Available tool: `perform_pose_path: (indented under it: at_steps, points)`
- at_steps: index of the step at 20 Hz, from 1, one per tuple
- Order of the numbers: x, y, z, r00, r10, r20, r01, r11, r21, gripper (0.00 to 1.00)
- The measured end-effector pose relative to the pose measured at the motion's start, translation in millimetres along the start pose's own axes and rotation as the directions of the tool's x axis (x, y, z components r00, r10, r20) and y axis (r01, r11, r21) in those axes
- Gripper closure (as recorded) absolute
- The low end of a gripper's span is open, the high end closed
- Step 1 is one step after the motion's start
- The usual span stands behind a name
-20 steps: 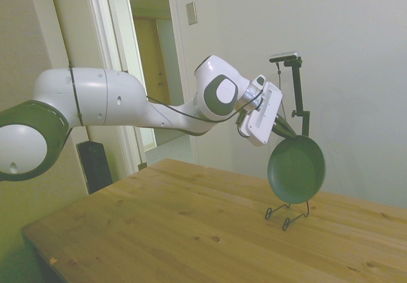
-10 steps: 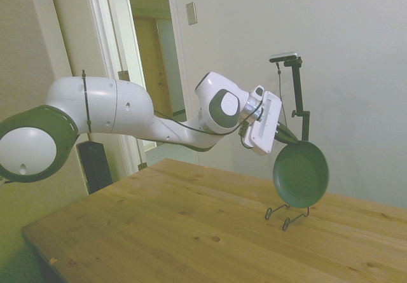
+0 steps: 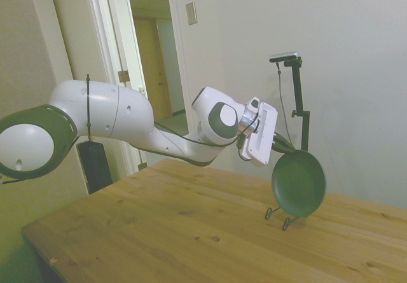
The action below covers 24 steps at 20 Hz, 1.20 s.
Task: Load the plate
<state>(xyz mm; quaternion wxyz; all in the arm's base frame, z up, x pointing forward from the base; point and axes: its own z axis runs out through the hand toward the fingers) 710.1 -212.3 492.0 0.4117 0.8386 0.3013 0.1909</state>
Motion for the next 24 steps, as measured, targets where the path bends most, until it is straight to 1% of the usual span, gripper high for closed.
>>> perform_pose_path:
  at_steps: [11,18,20,21,23,24]
  points:
    - [-0.6,6.4,-8.7,1.000,0.021,-0.010,-0.022,1.000,-0.018,0.00]
    - [3.0,5.4,-11.6,1.000,0.019,-0.014,-0.020,1.000,-0.016,0.00]
    - [1.8,11.7,-21.7,0.999,0.035,-0.013,-0.035,0.999,0.000,0.00]
    - [0.2,17.8,-31.7,0.999,0.048,-0.014,-0.048,0.999,0.012,0.00]
    - [-5.7,32.2,-60.7,0.997,0.076,-0.026,-0.075,0.996,0.047,0.00]
    - [-11.1,38.3,-77.1,0.995,0.097,-0.031,-0.094,0.992,0.083,0.00]
